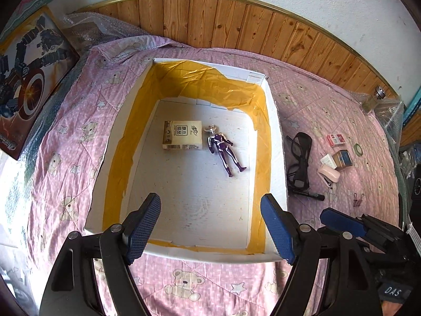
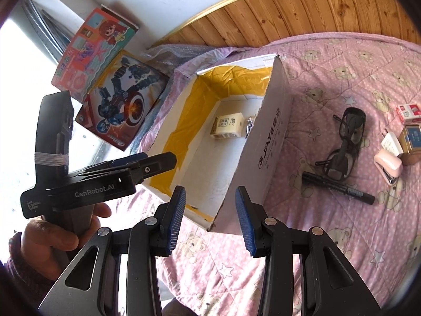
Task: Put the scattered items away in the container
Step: 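Withdraw both tools from the box toward the remaining items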
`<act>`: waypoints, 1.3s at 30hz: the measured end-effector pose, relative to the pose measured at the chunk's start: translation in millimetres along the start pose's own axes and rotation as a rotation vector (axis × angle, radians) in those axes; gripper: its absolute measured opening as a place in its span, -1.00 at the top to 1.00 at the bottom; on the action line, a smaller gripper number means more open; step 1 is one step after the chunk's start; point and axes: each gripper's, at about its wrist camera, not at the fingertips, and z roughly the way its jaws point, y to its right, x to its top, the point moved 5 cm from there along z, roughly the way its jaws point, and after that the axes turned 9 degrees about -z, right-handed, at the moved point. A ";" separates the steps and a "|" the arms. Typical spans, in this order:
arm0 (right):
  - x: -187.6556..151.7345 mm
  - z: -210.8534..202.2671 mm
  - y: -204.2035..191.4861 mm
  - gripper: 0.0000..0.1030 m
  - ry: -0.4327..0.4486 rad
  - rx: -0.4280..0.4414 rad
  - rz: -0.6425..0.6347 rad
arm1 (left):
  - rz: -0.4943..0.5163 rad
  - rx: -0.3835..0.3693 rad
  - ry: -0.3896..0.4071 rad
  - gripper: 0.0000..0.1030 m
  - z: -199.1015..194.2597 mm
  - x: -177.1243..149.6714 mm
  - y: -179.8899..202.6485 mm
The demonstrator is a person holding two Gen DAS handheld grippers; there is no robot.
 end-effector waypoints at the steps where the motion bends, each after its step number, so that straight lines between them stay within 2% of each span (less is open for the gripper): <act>1: -3.0 -2.1 2.1 0.18 0.000 0.001 0.004 | -0.003 -0.007 0.006 -0.53 -3.0 -2.8 1.3; 13: -33.9 -27.9 25.2 0.17 0.015 0.022 0.049 | -0.035 -0.059 0.045 -0.53 -18.7 -31.3 24.7; 26: -59.1 -42.9 52.3 0.16 0.020 0.014 0.105 | 0.100 -0.108 0.060 -0.53 -23.3 -64.2 80.9; 39: -78.0 -54.4 83.5 0.16 0.033 -0.014 0.186 | 0.175 -0.160 -0.004 -0.53 -3.5 -88.4 116.5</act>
